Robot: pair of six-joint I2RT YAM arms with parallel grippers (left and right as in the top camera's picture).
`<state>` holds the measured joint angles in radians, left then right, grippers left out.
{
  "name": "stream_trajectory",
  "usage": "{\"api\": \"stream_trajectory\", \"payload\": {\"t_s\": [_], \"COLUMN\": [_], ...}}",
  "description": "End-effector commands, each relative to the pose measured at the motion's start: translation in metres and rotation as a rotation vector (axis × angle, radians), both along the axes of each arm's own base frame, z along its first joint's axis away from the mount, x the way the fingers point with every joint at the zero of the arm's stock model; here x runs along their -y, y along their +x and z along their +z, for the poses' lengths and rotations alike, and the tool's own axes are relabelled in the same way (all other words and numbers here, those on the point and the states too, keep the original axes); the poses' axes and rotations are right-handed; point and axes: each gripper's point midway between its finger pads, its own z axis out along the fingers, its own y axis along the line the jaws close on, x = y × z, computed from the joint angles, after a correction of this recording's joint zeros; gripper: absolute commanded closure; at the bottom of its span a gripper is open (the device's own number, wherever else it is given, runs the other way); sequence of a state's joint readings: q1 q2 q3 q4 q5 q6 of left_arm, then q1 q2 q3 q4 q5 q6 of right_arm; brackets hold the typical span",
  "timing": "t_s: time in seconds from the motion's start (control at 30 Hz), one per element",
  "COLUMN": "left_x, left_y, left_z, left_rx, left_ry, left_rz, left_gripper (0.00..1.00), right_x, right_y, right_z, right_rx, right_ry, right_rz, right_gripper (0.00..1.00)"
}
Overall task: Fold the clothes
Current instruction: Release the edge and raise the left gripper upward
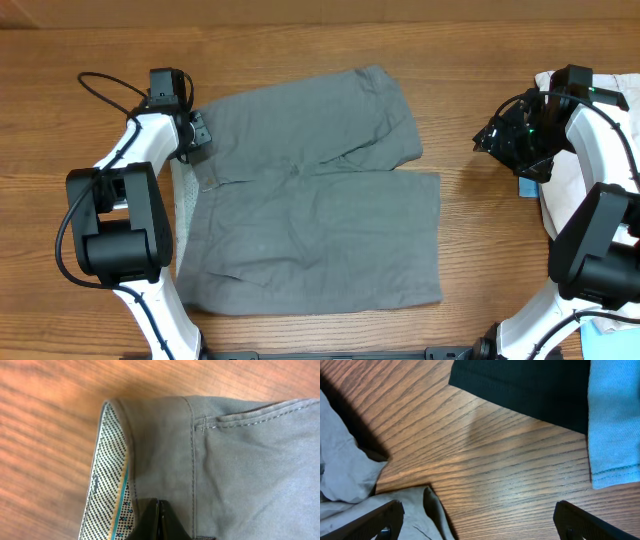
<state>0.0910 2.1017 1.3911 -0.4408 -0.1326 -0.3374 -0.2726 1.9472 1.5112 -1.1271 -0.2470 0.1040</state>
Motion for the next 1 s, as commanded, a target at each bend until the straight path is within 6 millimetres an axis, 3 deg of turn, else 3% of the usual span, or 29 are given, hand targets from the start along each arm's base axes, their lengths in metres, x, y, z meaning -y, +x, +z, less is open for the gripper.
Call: {"api": "stream_trajectory", "payload": {"t_s": [0.0, 0.13, 0.33, 0.43, 0.57, 0.67, 0.73, 0.83, 0.9, 0.97], "left_x": [0.001, 0.006, 0.034, 0.039, 0.042, 0.044, 0.048, 0.055, 0.058, 0.062], "left_y": [-0.01, 0.006, 0.031, 0.047, 0.082, 0.102, 0.106, 0.087, 0.063, 0.035], "left_z": [-0.037, -0.058, -0.104, -0.095, -0.034, 0.044, 0.098, 0.176, 0.212, 0.236], "left_rx": [-0.05, -0.004, 0.095, 0.149, 0.251, 0.339, 0.39, 0.417, 0.403, 0.376], "left_ry": [0.006, -0.008, -0.146, -0.171, -0.166, -0.131, -0.113, -0.11, -0.115, -0.135], "left_rz": [-0.024, -0.074, -0.164, -0.185, -0.209, -0.246, -0.272, -0.283, -0.286, -0.27], "left_gripper": [0.96, 0.96, 0.96, 0.96, 0.96, 0.93, 0.92, 0.96, 0.96, 0.96], "right_x": [0.002, 0.002, 0.002, 0.002, 0.002, 0.002, 0.002, 0.002, 0.002, 0.002], "right_y": [0.009, 0.009, 0.009, 0.009, 0.009, 0.009, 0.009, 0.009, 0.009, 0.009], "right_z": [0.017, 0.017, 0.017, 0.017, 0.017, 0.017, 0.017, 0.017, 0.017, 0.017], "right_rx": [0.053, 0.053, 0.053, 0.053, 0.053, 0.053, 0.053, 0.053, 0.053, 0.053], "right_ry": [-0.015, -0.015, -0.015, -0.015, -0.015, -0.015, -0.015, -0.015, -0.015, -0.015], "right_rz": [0.0, 0.0, 0.0, 0.0, 0.0, 0.0, 0.0, 0.0, 0.0, 0.0], "right_gripper": [0.0, 0.0, 0.0, 0.0, 0.0, 0.0, 0.0, 0.0, 0.0, 0.0]}}
